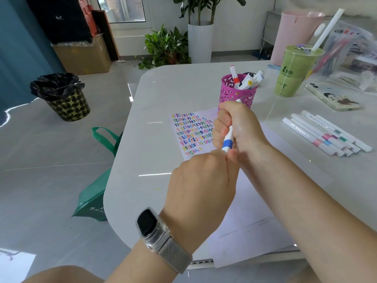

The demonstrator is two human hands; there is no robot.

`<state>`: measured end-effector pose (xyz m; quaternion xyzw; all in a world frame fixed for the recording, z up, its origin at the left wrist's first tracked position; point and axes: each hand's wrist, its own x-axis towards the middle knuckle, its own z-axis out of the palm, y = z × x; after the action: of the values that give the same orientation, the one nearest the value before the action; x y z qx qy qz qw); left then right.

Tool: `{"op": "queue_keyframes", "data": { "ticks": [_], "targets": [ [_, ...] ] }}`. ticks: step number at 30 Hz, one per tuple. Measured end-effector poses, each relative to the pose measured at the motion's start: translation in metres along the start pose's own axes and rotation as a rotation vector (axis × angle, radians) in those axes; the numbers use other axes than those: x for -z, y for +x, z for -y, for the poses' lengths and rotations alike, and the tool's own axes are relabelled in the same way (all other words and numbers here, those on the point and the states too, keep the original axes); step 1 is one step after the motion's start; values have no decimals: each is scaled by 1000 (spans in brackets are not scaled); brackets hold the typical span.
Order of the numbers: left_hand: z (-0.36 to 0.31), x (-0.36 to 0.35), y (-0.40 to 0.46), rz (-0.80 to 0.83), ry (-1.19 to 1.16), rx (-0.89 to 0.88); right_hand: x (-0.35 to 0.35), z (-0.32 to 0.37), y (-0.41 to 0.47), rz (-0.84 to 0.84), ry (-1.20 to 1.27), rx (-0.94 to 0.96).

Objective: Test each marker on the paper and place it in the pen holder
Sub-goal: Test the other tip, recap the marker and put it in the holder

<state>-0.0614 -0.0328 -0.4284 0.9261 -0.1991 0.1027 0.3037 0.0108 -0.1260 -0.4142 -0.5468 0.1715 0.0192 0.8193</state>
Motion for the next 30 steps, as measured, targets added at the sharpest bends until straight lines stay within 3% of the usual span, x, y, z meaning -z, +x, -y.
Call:
{"op": "queue_keyframes", "data": {
  "ticks": [6,9,14,21,30],
  "targets": [
    [-2,13,-32,120,-80,-63,30,46,18,-128,323,176],
    [15,17,-25,90,21,6,41,43,19,-105,280,194],
    [18,24,-12,37,-67,28,43,17,24,-169,197,123],
    [34,29,-5,-45,82,21,28,5,24,-105,69,267],
    [39,34,-5,-16,185,60,26,-3,25,-73,-18,312]
  ]
}}
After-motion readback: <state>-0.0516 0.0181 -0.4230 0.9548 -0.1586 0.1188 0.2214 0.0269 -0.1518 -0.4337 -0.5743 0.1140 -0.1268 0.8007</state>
